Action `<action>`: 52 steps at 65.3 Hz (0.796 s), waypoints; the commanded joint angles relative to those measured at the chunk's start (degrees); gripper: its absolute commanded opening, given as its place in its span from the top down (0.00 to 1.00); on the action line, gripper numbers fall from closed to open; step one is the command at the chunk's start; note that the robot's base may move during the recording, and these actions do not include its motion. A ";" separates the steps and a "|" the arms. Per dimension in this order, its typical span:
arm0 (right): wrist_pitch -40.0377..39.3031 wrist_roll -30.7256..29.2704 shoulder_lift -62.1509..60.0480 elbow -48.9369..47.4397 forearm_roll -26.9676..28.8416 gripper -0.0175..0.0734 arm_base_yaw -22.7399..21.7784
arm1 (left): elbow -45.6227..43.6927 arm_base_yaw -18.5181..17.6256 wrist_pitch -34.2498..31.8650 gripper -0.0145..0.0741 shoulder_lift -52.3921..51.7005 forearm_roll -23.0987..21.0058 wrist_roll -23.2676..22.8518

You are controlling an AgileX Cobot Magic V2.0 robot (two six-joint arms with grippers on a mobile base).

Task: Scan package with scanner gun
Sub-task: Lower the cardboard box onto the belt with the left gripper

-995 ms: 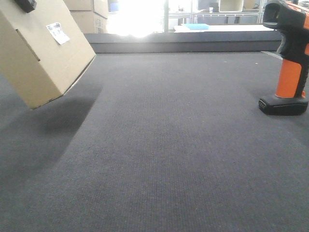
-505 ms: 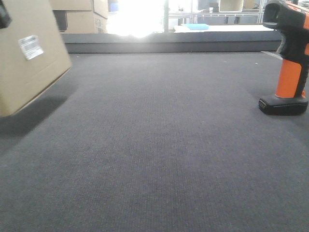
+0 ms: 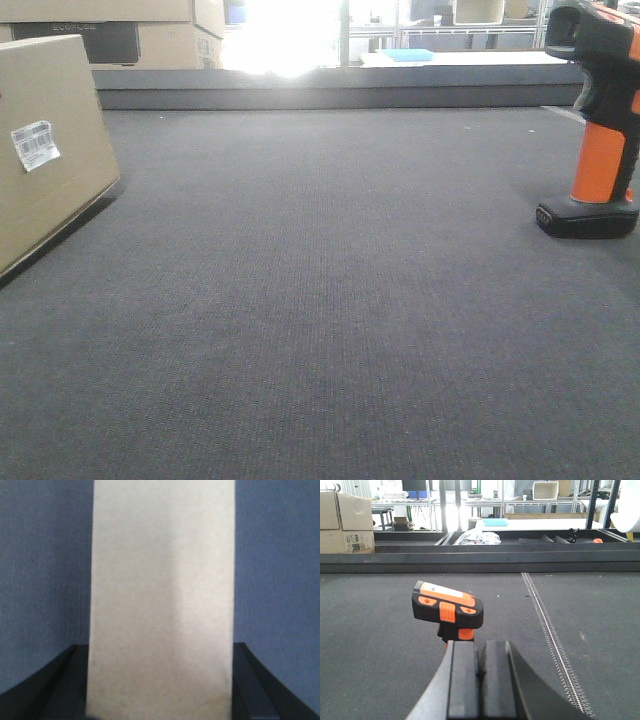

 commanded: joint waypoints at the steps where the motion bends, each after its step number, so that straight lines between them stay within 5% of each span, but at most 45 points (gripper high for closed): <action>1: -1.42 0.06 -0.35 -0.49 -0.82 0.97 -0.15 | 0.97 -0.24 -2.73 0.64 -0.39 0.16 -1.03; 42: -1.42 0.06 -0.35 -0.49 -0.82 0.97 -0.15 | 1.45 -0.24 -3.09 0.22 -0.39 1.92 -1.03; 52: -1.42 0.06 -0.35 -0.49 -0.82 0.97 -0.15 | 1.33 -0.24 -2.60 0.19 -0.39 1.92 -1.03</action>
